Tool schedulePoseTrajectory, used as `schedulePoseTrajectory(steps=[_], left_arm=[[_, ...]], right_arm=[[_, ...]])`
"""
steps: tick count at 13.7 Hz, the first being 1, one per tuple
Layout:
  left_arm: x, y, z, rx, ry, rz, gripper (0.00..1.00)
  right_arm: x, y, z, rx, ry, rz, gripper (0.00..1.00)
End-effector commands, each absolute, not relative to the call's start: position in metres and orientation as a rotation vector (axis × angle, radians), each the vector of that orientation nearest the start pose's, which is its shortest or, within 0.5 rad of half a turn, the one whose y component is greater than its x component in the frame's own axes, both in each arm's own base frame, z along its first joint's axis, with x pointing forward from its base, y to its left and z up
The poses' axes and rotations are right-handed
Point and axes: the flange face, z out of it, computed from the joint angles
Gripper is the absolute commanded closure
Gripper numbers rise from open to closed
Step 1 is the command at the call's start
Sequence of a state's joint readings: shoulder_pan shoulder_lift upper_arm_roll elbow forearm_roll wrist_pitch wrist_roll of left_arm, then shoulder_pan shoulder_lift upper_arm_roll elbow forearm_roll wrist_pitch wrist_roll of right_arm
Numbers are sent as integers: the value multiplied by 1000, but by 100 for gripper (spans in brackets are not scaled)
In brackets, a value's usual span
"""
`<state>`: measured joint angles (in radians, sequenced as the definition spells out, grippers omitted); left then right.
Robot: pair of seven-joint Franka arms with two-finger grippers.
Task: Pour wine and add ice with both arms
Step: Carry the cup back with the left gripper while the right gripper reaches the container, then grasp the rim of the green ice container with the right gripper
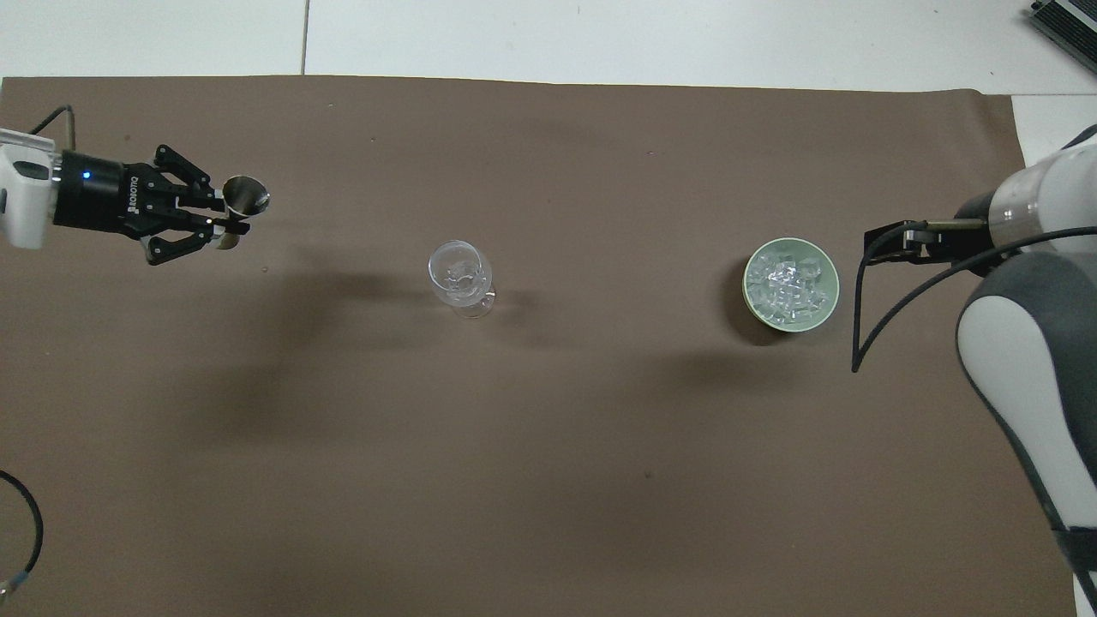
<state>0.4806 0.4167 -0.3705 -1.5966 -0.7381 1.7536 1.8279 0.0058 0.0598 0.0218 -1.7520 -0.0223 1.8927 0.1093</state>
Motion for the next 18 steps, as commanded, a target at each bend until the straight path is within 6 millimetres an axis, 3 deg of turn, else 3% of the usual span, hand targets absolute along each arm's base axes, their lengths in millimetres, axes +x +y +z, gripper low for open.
schedulePoseTrajectory(steps=[1, 4, 5, 7, 9, 12, 15, 17, 18], left_arm=[[650, 91, 405, 1660, -1481, 842, 100], [639, 153, 364, 1598, -1300, 959, 100], [635, 167, 347, 1573, -1243, 968, 100], [624, 197, 325, 1522, -1210, 1004, 100], [613, 221, 305, 1509, -1225, 1055, 100], [600, 241, 267, 1426, -1168, 1178, 100], [583, 255, 249, 1418, -1137, 1231, 100], [572, 260, 222, 1423, -1080, 1216, 100], [571, 264, 223, 1426, -1089, 1209, 100]], right_arm=[[607, 15, 497, -3145, 110, -120, 0], [611, 17, 468, -3141, 122, -136, 0], [611, 18, 451, -3142, 124, -124, 0], [614, 42, 429, -3137, 113, -136, 0], [612, 44, 411, -3140, 127, -93, 3], [609, 43, 389, -3136, 138, -112, 14], [611, 53, 377, -3128, 214, -114, 17], [613, 54, 362, -3122, 295, -90, 23], [613, 56, 356, -3122, 310, -75, 23]])
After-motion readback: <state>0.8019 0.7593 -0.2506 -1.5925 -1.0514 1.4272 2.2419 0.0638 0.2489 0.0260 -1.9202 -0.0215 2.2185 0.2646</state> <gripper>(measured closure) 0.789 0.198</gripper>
